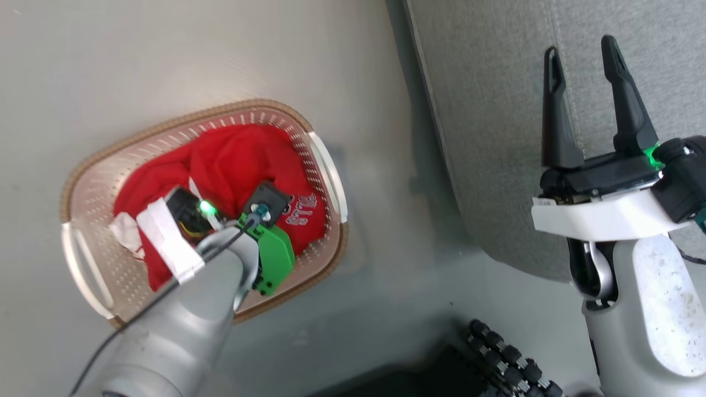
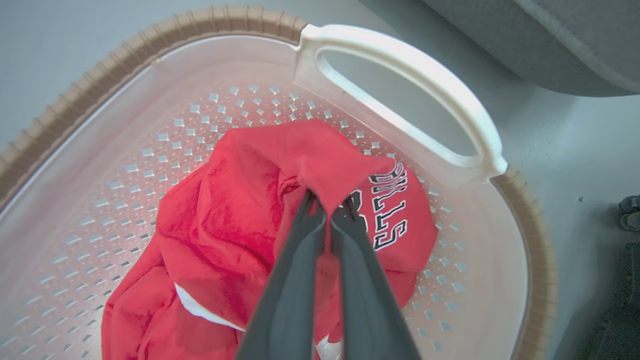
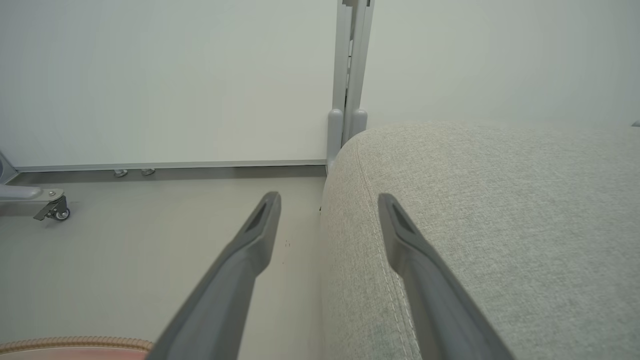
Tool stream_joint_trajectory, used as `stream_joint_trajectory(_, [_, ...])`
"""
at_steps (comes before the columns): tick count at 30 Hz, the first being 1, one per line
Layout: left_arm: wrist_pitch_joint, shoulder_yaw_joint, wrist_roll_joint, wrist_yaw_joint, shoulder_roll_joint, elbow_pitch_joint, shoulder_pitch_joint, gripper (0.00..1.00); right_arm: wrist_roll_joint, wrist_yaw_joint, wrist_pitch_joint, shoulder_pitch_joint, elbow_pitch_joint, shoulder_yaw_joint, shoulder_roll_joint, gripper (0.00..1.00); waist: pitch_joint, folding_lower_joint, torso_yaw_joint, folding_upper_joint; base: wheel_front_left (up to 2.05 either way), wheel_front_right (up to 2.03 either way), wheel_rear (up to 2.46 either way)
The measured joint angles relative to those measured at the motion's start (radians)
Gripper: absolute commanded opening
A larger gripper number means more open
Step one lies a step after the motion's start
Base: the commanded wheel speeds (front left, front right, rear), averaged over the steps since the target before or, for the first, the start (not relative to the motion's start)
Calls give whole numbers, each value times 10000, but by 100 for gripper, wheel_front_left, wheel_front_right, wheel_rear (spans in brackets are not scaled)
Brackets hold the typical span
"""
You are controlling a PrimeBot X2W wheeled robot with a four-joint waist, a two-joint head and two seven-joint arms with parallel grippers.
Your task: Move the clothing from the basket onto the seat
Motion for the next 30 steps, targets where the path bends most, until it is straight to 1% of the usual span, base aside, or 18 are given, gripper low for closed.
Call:
stream_joint_trajectory(2, [-27, 270, -288, 215, -8, -627, 487, 0, -40, 0, 0, 221, 46, 21, -94, 100, -399, 0, 121, 0, 0, 0, 0])
stream_joint_trajectory(4, [-48, 669, -499, 370, -35, -1590, 920, 0, -86, 0, 0, 441, 107, 75, -186, 100, -779, 0, 234, 0, 0, 0, 0])
stream_joint_trajectory(6, [-65, 1058, -575, 508, 67, -2713, 1526, 0, -90, 0, 0, 693, 209, 88, -299, 100, -1218, 0, 365, 0, 0, 0, 0])
stream_joint_trajectory(9, [-65, 1678, -616, 604, 301, -4115, 2521, 0, -92, 0, -2, 1053, 362, 150, -370, 100, -1863, 0, 546, 0, 0, 0, 0])
stream_joint_trajectory(13, [-65, 2418, -410, 685, 481, -5540, 3660, 0, -90, 0, -2, 1454, 541, 514, -418, 100, -2789, 0, 759, 0, 0, 0, 0])
stream_joint_trajectory(18, [-65, 3200, -107, 623, 470, -6943, 4694, 0, -65, 0, -2, 1974, 780, 872, -510, 100, -3933, 0, 969, 0, 0, 0, 0])
stream_joint_trajectory(23, [-65, 4017, 401, 679, 397, -8475, 5497, 0, -8, 0, -2, 2476, 938, 1045, -520, 100, -5040, -1, 1134, 0, 0, 0, 0])
stream_joint_trajectory(30, [-65, 4752, 706, 401, 236, -9647, 6228, 0, 29, 0, -2, 3152, 1097, 1152, -481, 100, -6248, -1, 1287, 0, 0, 0, 0])
